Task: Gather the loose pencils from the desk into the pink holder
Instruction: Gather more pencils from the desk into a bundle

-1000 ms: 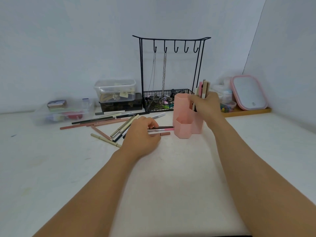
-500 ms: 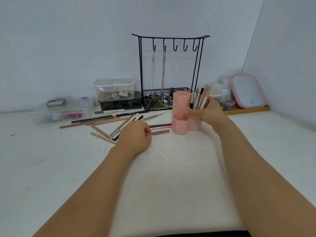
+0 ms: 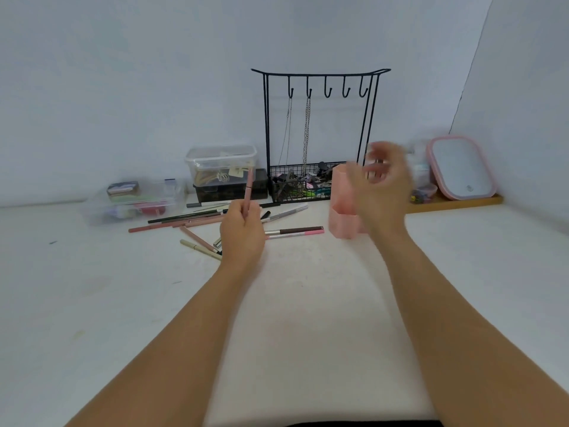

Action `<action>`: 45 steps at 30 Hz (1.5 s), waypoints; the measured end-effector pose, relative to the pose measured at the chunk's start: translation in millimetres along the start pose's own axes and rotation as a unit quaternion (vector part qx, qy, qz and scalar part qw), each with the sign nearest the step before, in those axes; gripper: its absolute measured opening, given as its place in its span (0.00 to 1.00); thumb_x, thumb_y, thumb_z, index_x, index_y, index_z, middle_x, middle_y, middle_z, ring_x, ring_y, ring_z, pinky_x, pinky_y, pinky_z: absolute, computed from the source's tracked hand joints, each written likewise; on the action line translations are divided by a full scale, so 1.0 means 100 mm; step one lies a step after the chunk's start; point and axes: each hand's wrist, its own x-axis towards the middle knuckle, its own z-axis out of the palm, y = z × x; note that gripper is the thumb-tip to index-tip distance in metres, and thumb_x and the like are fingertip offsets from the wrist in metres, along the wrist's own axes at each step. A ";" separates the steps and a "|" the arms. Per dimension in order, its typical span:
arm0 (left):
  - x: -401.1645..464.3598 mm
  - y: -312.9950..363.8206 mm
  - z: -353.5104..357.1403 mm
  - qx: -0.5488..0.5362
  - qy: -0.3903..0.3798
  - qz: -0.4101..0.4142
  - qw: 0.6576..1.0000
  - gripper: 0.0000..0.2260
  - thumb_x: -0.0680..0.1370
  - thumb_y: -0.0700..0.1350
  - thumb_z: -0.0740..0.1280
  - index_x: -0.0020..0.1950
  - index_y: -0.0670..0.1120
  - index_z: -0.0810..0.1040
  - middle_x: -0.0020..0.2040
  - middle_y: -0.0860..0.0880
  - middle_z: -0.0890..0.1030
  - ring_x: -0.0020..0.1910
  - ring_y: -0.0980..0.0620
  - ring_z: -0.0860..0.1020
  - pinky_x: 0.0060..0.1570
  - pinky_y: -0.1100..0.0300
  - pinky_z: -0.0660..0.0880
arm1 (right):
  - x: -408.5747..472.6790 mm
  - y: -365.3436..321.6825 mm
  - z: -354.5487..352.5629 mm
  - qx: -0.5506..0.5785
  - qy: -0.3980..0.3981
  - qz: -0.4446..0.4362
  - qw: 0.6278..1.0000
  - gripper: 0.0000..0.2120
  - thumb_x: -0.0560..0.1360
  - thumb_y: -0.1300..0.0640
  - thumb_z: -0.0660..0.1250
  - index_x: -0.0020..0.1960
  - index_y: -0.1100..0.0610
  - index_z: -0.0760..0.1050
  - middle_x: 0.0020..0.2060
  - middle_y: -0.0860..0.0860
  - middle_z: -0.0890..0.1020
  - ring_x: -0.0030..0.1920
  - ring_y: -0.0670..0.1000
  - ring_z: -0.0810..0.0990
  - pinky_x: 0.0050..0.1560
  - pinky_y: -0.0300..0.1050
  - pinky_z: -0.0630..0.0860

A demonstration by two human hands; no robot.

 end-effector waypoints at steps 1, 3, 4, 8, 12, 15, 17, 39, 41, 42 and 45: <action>0.01 0.04 -0.03 -0.028 0.009 -0.037 0.999 0.09 0.84 0.48 0.60 0.53 0.45 0.77 0.40 0.50 0.74 0.36 0.53 0.70 0.34 0.63 0.69 | -0.12 -0.02 0.11 -0.029 -0.098 -0.034 0.994 0.14 0.72 0.55 0.73 0.57 0.51 0.77 0.51 0.46 0.81 0.46 0.44 0.80 0.43 0.34 0.77; 0.07 0.13 -0.10 -0.072 0.015 -0.106 0.992 0.09 0.83 0.48 0.62 0.46 0.47 0.78 0.36 0.50 0.73 0.36 0.52 0.70 0.39 0.57 0.69 | -0.35 0.07 0.32 -0.120 -0.271 -0.084 0.951 0.11 0.75 0.55 0.72 0.58 0.51 0.80 0.52 0.45 0.81 0.44 0.45 0.79 0.46 0.37 0.75; 0.11 0.19 -0.14 -0.094 0.007 -0.139 0.986 0.10 0.82 0.48 0.63 0.43 0.48 0.77 0.33 0.51 0.71 0.33 0.52 0.68 0.37 0.57 0.68 | -0.43 0.14 0.40 -0.165 -0.324 -0.090 0.927 0.12 0.76 0.55 0.71 0.60 0.52 0.79 0.54 0.46 0.80 0.44 0.45 0.77 0.47 0.36 0.73; 0.24 0.32 -0.44 -0.149 -0.081 -0.211 0.963 0.16 0.83 0.49 0.64 0.36 0.48 0.67 0.24 0.54 0.64 0.24 0.54 0.60 0.27 0.60 0.60 | -0.57 0.30 0.53 -0.281 -0.393 -0.077 0.872 0.10 0.77 0.54 0.70 0.58 0.51 0.79 0.56 0.47 0.79 0.54 0.49 0.76 0.57 0.45 0.74; 0.19 0.11 -0.67 -0.117 -0.091 -0.180 0.972 0.20 0.85 0.50 0.59 0.33 0.49 0.62 0.25 0.52 0.63 0.25 0.52 0.61 0.28 0.60 0.62 | -0.53 0.30 0.56 -0.313 -0.417 -0.071 0.850 0.02 0.76 0.55 0.71 0.48 0.53 0.80 0.47 0.48 0.81 0.48 0.51 0.78 0.51 0.51 0.78; 0.15 -0.09 -0.75 -0.100 -0.031 -0.120 0.987 0.19 0.84 0.49 0.59 0.34 0.48 0.64 0.26 0.52 0.63 0.25 0.53 0.60 0.27 0.60 0.60 | -0.53 0.32 0.57 -0.315 -0.424 -0.068 0.846 0.02 0.76 0.56 0.70 0.46 0.53 0.82 0.44 0.47 0.81 0.45 0.50 0.79 0.50 0.53 0.79; 0.17 -0.13 -0.78 -0.084 -0.019 -0.097 0.992 0.18 0.84 0.49 0.59 0.34 0.47 0.66 0.26 0.52 0.64 0.24 0.54 0.60 0.26 0.61 0.59 | -0.53 0.34 0.57 -0.316 -0.427 -0.068 0.844 0.04 0.77 0.57 0.69 0.46 0.53 0.83 0.43 0.48 0.82 0.45 0.51 0.79 0.49 0.52 0.79; -0.03 -0.05 -0.49 -0.266 -0.232 -0.168 0.920 0.13 0.86 0.45 0.59 0.61 0.40 0.80 0.52 0.41 0.87 0.46 0.42 0.87 0.46 0.51 0.85 | -0.70 -0.08 0.69 0.175 -0.378 0.202 0.886 0.05 0.78 0.65 0.67 0.50 0.65 0.81 0.39 0.54 0.86 0.36 0.46 0.85 0.35 0.33 0.76; -0.06 -0.04 -0.47 -0.258 -0.242 -0.176 0.918 0.11 0.86 0.46 0.60 0.60 0.42 0.79 0.51 0.43 0.87 0.37 0.47 0.85 0.36 0.56 0.83 | -0.71 -0.07 0.69 0.180 -0.367 0.199 0.891 0.04 0.78 0.65 0.68 0.49 0.64 0.81 0.40 0.55 0.87 0.39 0.48 0.86 0.37 0.33 0.78; -0.06 -0.05 -0.46 -0.251 -0.247 -0.178 0.919 0.11 0.86 0.46 0.60 0.60 0.42 0.78 0.48 0.44 0.87 0.32 0.49 0.82 0.31 0.58 0.79 | -0.71 -0.06 0.69 0.183 -0.362 0.198 0.892 0.04 0.78 0.66 0.68 0.50 0.65 0.81 0.41 0.56 0.87 0.40 0.48 0.86 0.38 0.34 0.79; -0.06 -0.09 -0.45 -0.215 -0.271 -0.181 0.921 0.08 0.85 0.47 0.60 0.55 0.45 0.77 0.34 0.47 0.78 0.23 0.55 0.65 0.25 0.63 0.59 | -0.73 -0.03 0.70 0.140 -0.355 0.171 0.908 0.05 0.77 0.65 0.70 0.51 0.66 0.82 0.39 0.54 0.85 0.36 0.41 0.83 0.38 0.30 0.76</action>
